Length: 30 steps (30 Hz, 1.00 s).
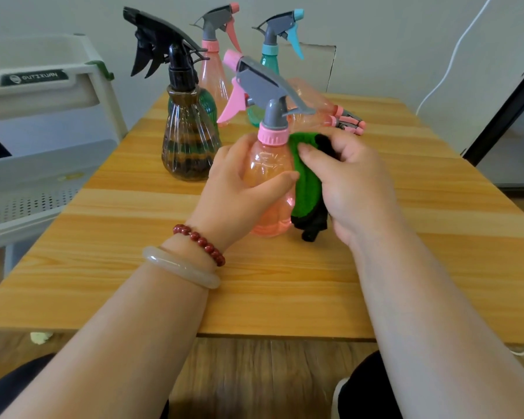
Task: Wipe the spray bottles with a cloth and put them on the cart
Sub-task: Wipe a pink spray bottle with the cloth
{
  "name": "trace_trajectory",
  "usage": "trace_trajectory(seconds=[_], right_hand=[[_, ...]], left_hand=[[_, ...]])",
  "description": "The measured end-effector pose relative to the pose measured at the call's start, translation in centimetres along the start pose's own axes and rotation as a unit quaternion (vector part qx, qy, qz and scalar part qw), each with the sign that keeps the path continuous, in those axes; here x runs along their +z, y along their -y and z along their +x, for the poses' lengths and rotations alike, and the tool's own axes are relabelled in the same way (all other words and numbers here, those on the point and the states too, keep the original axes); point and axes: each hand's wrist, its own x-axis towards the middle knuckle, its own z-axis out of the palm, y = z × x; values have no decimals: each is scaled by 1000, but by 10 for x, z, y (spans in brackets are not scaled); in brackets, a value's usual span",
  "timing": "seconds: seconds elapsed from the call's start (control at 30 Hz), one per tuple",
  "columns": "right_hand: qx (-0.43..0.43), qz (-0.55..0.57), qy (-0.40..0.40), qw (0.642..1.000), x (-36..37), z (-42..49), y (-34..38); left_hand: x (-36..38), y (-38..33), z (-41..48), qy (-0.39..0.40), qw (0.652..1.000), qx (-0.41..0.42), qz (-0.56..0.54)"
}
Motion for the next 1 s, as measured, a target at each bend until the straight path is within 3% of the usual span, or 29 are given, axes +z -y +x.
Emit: trace_trajectory(seconds=[0.23,0.37,0.43,0.67,0.83,1.0], right_hand=[[116,-109,12,987,-4,5,-26],[-12,24,1,1000,-4,3,-8],[-69,30,7,997,-3,1,-2],[53,-25,9,998,-12,8,-17],[-70,32,24,997,-7,5,-2],[0,-28,3,1000,-8,5,-19]], left_hand=[[-2,3,0,-12,1000,14,25],[-3,4,0,-25,999,28,34],[-3,2,-2,-19,999,19,19],[-3,1,-1,-35,999,19,30],[-2,1,-1,-23,1000,14,-14],[0,0,-4,0,1000,18,-4]])
